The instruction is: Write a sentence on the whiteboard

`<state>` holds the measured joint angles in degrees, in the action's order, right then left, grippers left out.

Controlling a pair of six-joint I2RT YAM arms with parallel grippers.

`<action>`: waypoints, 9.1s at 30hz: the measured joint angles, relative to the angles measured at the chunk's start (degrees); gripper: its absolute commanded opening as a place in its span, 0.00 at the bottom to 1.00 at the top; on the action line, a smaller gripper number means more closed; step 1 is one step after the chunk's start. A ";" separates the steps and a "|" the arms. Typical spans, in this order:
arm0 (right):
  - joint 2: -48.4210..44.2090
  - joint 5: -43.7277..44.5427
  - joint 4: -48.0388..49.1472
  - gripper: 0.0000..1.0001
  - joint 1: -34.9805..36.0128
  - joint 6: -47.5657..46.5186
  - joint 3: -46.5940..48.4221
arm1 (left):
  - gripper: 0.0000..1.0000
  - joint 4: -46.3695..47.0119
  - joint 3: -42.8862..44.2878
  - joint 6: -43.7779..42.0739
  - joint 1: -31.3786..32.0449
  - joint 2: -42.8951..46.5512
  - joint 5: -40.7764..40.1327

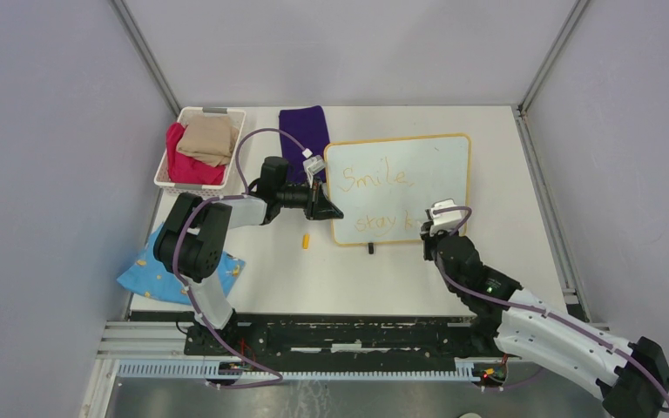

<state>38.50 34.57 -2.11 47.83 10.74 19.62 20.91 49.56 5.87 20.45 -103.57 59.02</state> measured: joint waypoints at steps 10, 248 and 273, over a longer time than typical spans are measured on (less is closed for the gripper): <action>0.37 0.00 1.16 0.00 -0.35 0.17 -0.04 | 0.02 -0.02 0.00 0.00 0.00 0.00 -0.02; -4.59 -6.49 -10.05 0.00 -13.73 4.83 1.62 | 0.02 -0.35 0.74 -0.04 0.70 -0.37 -0.74; -3.65 -6.71 -7.61 0.00 -13.73 3.30 2.19 | 0.02 -0.24 0.74 -0.02 0.70 -0.42 -0.74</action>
<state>34.85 27.86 -9.72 34.11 14.04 21.80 20.67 50.30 5.85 21.15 -103.98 58.28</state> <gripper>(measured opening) 0.177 0.209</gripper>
